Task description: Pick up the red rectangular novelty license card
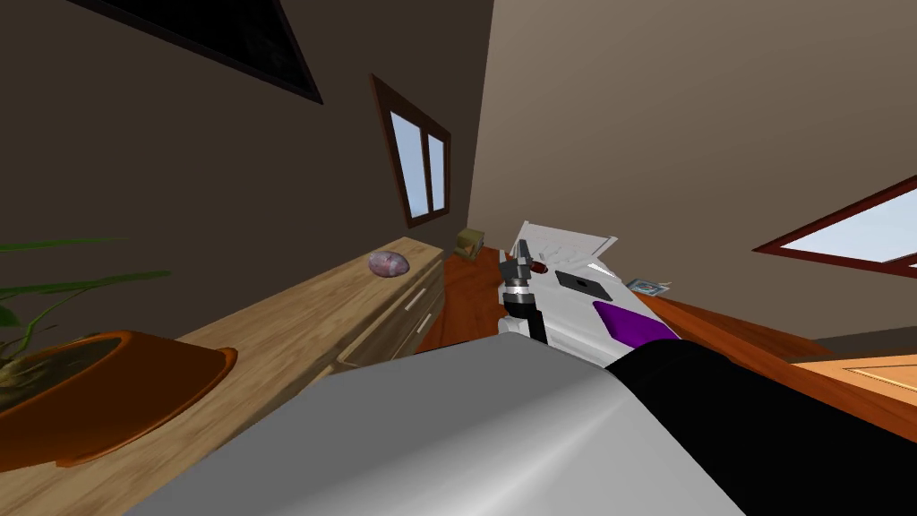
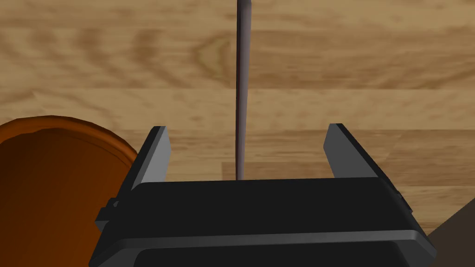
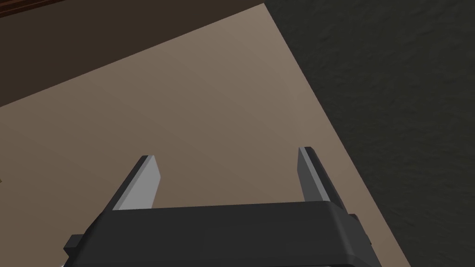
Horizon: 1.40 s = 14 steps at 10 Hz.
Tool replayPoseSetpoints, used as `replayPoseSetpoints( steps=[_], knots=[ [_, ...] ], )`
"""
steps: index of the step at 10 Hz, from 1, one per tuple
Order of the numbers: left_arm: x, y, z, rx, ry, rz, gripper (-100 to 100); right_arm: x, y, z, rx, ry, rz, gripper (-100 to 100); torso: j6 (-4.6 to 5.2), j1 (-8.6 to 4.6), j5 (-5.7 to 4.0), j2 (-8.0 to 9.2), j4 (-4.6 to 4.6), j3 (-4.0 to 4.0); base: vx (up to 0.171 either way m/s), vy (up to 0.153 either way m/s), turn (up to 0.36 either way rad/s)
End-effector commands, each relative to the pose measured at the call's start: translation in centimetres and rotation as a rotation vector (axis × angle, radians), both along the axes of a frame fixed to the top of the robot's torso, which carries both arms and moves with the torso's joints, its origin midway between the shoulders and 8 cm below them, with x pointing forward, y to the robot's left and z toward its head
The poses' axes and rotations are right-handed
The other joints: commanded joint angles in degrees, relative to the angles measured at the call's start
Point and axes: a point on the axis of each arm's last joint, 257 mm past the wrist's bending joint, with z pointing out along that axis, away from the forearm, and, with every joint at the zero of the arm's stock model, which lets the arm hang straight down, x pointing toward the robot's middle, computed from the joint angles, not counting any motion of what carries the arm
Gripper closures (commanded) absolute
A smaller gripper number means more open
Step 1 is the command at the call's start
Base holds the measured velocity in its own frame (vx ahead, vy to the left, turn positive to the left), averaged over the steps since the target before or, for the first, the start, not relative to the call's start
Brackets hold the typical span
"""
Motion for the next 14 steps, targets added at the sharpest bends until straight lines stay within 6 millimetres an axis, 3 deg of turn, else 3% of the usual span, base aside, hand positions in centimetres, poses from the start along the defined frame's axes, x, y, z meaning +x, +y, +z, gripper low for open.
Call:
replayPoseSetpoints(
  steps=[1, 2, 3, 4, 6, 7, 8, 9, 13, 14],
  knots=[
    [0.0, 0.3, 0.2, 0.007, 0.008, 0.000, -100, 0.0, 0.0, 0.0, 0.000, 0.000, 0.000, 0, 0.00, 0.00, 0.00, 0.00, 0.00, 0.00, 0.040, 0.016, -0.004],
    [0.0, 0.3, 0.2, 0.006, 0.005, -0.002, -100, 0.0, 0.0, 0.0, 0.000, 0.000, 0.000, 0, -0.02, -0.06, 0.00, 0.14, 0.03, 0.08, 0.013, 0.003, 0.000],
    [0.0, 0.3, 0.2, 0.006, 0.006, -0.001, 0, 0.0, 0.0, 0.0, 0.000, 0.000, 0.000, 0, -0.03, -0.11, -0.02, 0.26, 0.07, 0.15, 0.000, 0.000, 0.000],
    [-1.3, 0.1, -0.8, 0.006, 0.007, 0.008, -100, 0.0, 0.0, 0.0, 0.000, 0.000, 0.000, 0, -0.03, -0.13, -0.02, 0.33, 0.08, 0.19, 0.034, 0.012, -0.076],
    [-1.9, 0.0, -1.3, 0.006, 0.008, 0.012, -100, 0.0, 0.0, 0.0, 0.000, 0.000, 0.000, 0, -0.03, -0.03, 0.01, 0.25, 0.07, 0.15, 0.038, 0.021, -0.035],
    [-3.2, -0.3, -2.3, 0.005, 0.009, 0.020, -100, 0.0, 0.0, 0.0, 0.000, 0.000, 0.000, 0, -0.04, -0.07, -0.01, 0.26, 0.07, 0.16, 0.044, 0.010, -0.059],
    [-2.7, -0.3, -1.9, 0.002, 0.008, 0.019, -100, 0.0, 0.0, 0.0, 0.000, 0.000, 0.000, 0, -0.03, -0.09, 0.00, 0.24, 0.07, 0.15, 0.022, 0.006, -0.013],
    [-2.8, -0.3, -1.9, 0.005, 0.009, 0.018, 100, 0.0, 0.0, 0.0, 0.000, 0.000, 0.000, 0, -0.03, -0.11, -0.02, 0.28, 0.07, 0.16, 0.000, 0.000, 0.000],
    [-2.9, -0.3, -1.9, 0.006, 0.010, 0.018, 100, 0.0, 0.0, 0.0, 0.000, 0.000, 0.000, 0, -0.01, -0.13, 0.01, 0.38, 0.11, 0.24, 0.000, 0.000, 0.000],
    [-2.8, -0.3, -1.9, 0.006, 0.010, 0.018, 0, 0.0, 0.0, 0.0, 0.000, 0.000, 0.000, 0, -0.01, -0.14, 0.00, 0.38, 0.11, 0.23, 0.000, 0.000, 0.000]
  ],
)
